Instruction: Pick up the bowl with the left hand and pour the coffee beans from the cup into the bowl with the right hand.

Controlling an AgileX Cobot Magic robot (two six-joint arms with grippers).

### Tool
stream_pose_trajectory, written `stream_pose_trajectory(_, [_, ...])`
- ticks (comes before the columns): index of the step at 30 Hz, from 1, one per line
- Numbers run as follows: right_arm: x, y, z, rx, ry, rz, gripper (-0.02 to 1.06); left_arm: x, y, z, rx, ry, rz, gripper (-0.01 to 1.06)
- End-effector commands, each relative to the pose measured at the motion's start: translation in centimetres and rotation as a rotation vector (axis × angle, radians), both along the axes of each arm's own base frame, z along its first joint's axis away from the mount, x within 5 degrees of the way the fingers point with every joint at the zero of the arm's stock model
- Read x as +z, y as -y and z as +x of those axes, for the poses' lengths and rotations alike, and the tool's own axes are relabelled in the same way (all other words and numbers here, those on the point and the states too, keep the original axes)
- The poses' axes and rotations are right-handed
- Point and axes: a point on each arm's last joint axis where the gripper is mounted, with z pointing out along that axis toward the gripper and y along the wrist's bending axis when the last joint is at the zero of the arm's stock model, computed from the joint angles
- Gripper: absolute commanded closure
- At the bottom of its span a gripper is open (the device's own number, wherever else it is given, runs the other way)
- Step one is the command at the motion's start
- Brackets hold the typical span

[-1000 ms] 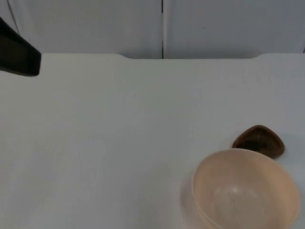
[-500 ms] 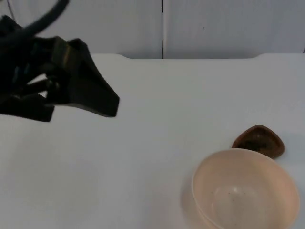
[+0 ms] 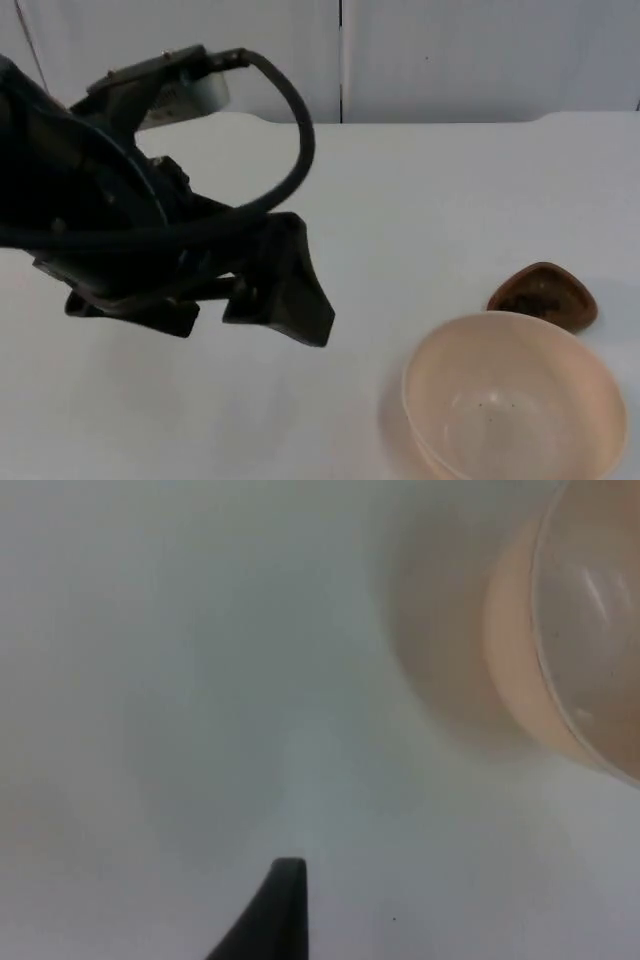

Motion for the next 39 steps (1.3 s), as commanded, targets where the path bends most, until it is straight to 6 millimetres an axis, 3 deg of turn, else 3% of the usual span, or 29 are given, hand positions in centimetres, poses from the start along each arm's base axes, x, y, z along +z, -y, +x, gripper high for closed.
stream_pose_trajectory(1, [-0.2, 0.0, 0.1, -0.007, 0.000, -0.003, -0.01, -0.5, 0.4, 0.5, 0.032, -0.009, -0.009, 0.06])
stream_pose_trajectory(17, [-0.2, 0.0, 0.1, -0.008, 0.000, -0.005, -0.01, -4.1, 2.3, 1.6, 0.068, -0.082, 0.025, 0.06])
stream_pose_trajectory(23, [-0.2, 0.0, 0.1, -0.008, 0.000, -0.005, -0.01, -4.4, 3.4, 2.6, 0.050, -0.089, 0.022, 0.06])
stream_pose_trajectory(26, [-0.2, 0.0, 0.1, -0.008, 0.000, -0.005, -0.01, -4.8, 5.0, 3.1, 0.030, -0.093, 0.022, 0.06])
stream_pose_trajectory(30, [-0.2, 0.0, 0.1, -0.008, 0.000, -0.005, -0.01, -5.5, 5.9, 3.1, 0.049, -0.133, 0.028, 0.06])
stream_pose_trajectory(39, [-0.2, 0.0, 0.1, -0.008, 0.000, -0.005, -0.01, -5.1, 8.1, 2.6, 0.055, -0.083, 0.005, 0.11])
